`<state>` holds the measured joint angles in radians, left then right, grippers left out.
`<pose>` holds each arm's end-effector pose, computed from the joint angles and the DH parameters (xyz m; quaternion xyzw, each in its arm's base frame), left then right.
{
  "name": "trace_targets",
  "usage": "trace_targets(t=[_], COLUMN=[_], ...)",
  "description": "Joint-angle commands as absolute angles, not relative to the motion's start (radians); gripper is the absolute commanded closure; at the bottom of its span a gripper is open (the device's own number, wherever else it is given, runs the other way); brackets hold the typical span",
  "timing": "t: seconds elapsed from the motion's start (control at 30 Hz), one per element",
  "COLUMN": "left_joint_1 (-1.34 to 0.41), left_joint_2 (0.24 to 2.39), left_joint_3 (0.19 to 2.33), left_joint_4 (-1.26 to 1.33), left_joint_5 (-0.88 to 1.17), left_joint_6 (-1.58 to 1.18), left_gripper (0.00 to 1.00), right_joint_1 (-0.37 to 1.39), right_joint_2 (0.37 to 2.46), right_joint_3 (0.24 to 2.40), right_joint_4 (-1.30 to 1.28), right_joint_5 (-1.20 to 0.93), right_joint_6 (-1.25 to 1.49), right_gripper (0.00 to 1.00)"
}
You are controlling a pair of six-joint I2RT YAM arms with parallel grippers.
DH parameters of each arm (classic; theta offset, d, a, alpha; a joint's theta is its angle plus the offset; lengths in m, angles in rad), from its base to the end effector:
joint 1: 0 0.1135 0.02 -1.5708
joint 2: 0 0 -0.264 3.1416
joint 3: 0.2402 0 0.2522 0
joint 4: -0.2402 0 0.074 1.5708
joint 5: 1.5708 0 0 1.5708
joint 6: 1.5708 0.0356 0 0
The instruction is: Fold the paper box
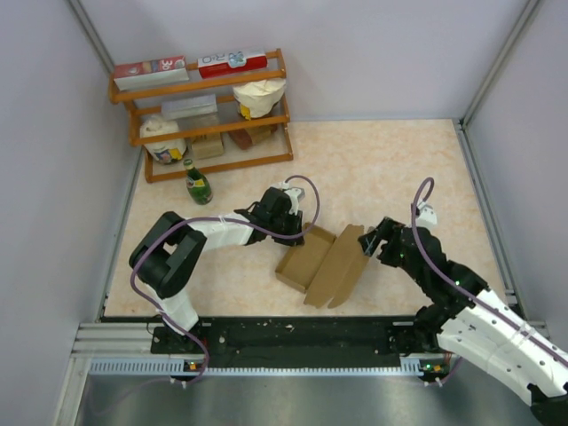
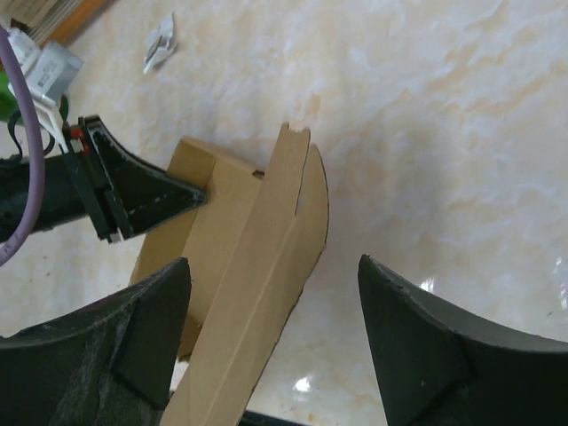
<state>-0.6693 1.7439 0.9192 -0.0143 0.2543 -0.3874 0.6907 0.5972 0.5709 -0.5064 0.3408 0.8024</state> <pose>0.2676 -0.2231 0.1537 0.1751 0.9107 -0.2812 0.2468 0.1161 0.0805 0.2609 0.1318 0.8497 0.2239 0.4588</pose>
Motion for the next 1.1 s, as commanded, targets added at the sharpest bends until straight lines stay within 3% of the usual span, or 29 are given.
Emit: trace_targets(t=[0.0, 0.17, 0.5, 0.8, 0.83, 0.97, 1.07], left_joint_1=[-0.666, -0.664, -0.664, -0.666, -0.663, -0.661, -0.658], left_joint_2=[1.752, 1.761, 1.763, 1.714, 1.710, 1.692, 1.672], left_joint_3=[0.919, 0.925, 0.933, 0.982, 0.989, 1.014, 1.023], left_joint_4=[0.017, 0.018, 0.020, -0.050, -0.060, -0.101, -0.127], left_joint_5=[0.262, 0.271, 0.282, 0.296, 0.295, 0.287, 0.284], left_joint_6=[-0.403, -0.405, -0.410, -0.390, -0.385, -0.368, -0.364], left_gripper=[0.73, 0.73, 0.69, 0.45, 0.36, 0.21, 0.16], right_joint_1=[0.683, 0.683, 0.684, 0.684, 0.684, 0.684, 0.684], right_joint_2=[0.540, 0.554, 0.627, 0.660, 0.658, 0.667, 0.675], right_joint_3=[0.490, 0.451, 0.406, 0.434, 0.439, 0.469, 0.485], right_joint_4=[-0.502, -0.456, -0.301, -0.301, -0.301, -0.304, -0.316], right_joint_5=[0.216, 0.158, 0.054, 0.069, 0.072, 0.081, 0.084], right_joint_6=[1.009, 1.051, 1.080, 1.034, 1.029, 1.003, 0.991], right_gripper=[0.26, 0.30, 0.64, 0.83, 0.85, 0.92, 0.95])
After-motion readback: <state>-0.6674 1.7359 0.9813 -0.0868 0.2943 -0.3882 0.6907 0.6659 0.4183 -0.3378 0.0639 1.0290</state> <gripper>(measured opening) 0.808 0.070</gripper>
